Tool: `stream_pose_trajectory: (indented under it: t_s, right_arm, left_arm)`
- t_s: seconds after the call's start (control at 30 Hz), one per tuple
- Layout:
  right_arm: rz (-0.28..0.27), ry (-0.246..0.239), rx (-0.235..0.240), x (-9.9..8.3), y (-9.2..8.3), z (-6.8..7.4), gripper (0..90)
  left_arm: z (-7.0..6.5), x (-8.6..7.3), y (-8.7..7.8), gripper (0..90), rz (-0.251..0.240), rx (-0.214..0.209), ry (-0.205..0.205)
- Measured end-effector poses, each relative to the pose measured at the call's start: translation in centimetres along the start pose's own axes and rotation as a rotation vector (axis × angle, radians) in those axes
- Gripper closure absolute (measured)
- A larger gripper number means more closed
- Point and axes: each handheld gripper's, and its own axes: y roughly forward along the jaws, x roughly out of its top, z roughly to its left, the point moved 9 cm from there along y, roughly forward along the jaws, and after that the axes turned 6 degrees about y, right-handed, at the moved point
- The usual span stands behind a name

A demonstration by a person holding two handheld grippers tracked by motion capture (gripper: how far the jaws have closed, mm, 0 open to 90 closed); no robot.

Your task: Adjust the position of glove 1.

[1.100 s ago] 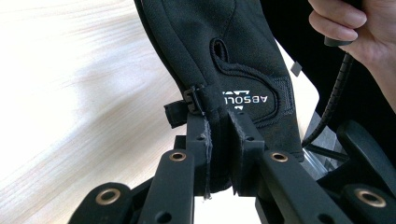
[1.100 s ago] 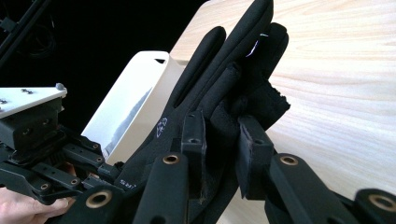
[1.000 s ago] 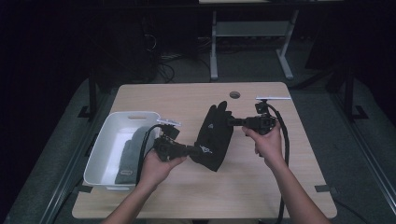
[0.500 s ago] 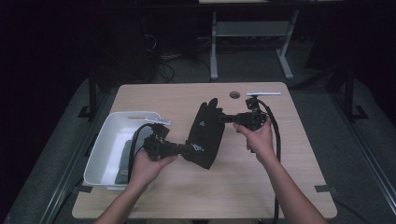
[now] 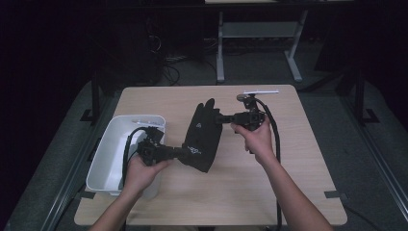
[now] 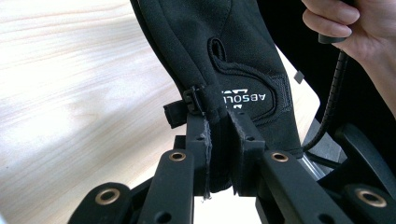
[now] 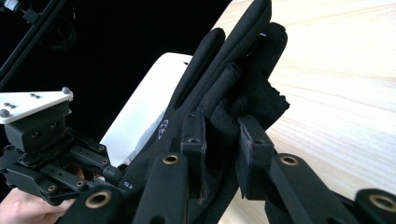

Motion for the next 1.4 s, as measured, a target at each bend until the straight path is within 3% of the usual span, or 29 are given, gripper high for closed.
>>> stream_pose_trajectory:
  t_s: [0.6, 1.03, 1.4]
  right_arm:
    - [0.035, -0.033, 0.017, 0.9, 2.8, 2.3, 74.7]
    - [0.049, -0.046, 0.042, 0.7, 3.9, 3.8, 74.7]
    - [0.071, -0.058, 0.053, 0.9, 5.6, 4.8, 74.7]
  left_arm:
    - [1.1, -0.6, -2.4, 79.6, -0.024, 0.028, -0.017]
    - [1.2, -1.4, -4.4, 79.6, -0.042, 0.041, -0.006]
    - [2.0, -2.0, -5.9, 79.6, -0.062, 0.059, -0.031]
